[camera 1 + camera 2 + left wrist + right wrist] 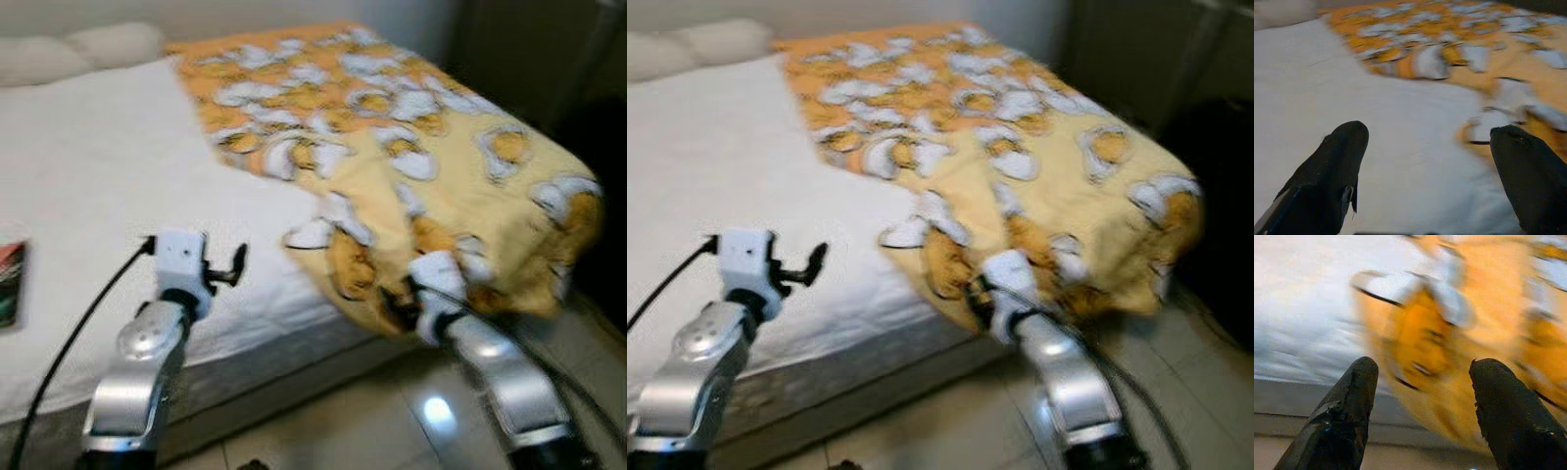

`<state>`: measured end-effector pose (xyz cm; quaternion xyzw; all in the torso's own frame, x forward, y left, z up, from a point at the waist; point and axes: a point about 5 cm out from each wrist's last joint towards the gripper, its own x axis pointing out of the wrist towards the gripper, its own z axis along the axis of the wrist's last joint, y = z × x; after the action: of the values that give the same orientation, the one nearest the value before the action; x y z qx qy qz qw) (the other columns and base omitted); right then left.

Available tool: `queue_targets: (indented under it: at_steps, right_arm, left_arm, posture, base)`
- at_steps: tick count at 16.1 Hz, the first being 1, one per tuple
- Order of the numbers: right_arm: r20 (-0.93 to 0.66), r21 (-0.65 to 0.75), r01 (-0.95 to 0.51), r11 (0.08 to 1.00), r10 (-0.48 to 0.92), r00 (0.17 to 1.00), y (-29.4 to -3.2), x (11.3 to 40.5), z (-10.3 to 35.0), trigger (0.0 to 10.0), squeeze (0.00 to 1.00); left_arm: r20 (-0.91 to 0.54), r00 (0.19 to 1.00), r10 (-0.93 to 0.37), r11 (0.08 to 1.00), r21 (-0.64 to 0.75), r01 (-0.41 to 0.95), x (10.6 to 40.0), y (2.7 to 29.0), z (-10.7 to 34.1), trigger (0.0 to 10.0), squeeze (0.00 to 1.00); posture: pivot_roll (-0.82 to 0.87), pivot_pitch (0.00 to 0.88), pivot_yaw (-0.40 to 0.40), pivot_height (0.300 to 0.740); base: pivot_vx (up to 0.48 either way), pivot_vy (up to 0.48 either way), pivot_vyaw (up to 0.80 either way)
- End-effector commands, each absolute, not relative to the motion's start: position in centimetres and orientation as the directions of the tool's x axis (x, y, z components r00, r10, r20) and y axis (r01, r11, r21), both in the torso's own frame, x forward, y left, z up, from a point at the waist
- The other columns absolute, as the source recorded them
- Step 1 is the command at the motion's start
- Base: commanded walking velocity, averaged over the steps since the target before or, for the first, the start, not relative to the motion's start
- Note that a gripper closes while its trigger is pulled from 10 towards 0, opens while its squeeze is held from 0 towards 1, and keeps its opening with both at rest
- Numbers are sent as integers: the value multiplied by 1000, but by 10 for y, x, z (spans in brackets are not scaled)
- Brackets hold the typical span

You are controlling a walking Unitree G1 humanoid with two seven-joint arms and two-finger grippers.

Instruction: Clean up the room

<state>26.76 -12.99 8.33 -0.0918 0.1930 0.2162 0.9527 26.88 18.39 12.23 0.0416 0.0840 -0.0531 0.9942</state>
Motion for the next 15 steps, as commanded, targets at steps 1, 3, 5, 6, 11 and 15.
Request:
queue_targets:
  at_steps: [1,3,5,6,11,15]
  right_arm:
    - [-375,-99,-435,895,372,849,-135,270,90,10000,0]
    - [-370,-78,-439,895,383,847,-136,270,92,10000,0]
    - [-373,-87,-460,883,400,837,-134,270,91,10000,0]
    - [-377,-101,-471,876,404,833,-133,269,91,10000,0]
    - [-384,-132,-453,882,375,844,-137,269,88,10000,0]
    - [-394,-149,-459,876,373,840,-136,266,86,10000,0]
  left_arm:
    - [-172,980,-100,991,74,115,269,183,123,10000,1000]
    - [-174,979,-104,990,77,118,270,183,123,10000,1000]
    - [-175,979,-104,990,80,119,270,183,123,10000,1000]
    - [-176,979,-103,990,81,119,270,184,123,10000,1000]
    - [-181,977,-115,987,87,133,268,182,123,10000,1000]
    - [-189,974,-127,985,92,146,265,181,121,10000,1000]
  posture:
    - [20,0,23,740]
    - [19,0,25,740]
    - [20,0,25,740]
    - [24,0,23,740]
    - [24,0,26,740]
    - [35,0,21,740]
  base:
    - [304,0,0]
    - [300,0,0]
    - [304,0,0]
    - [304,0,0]
    - [296,0,176]
    - [289,0,200]
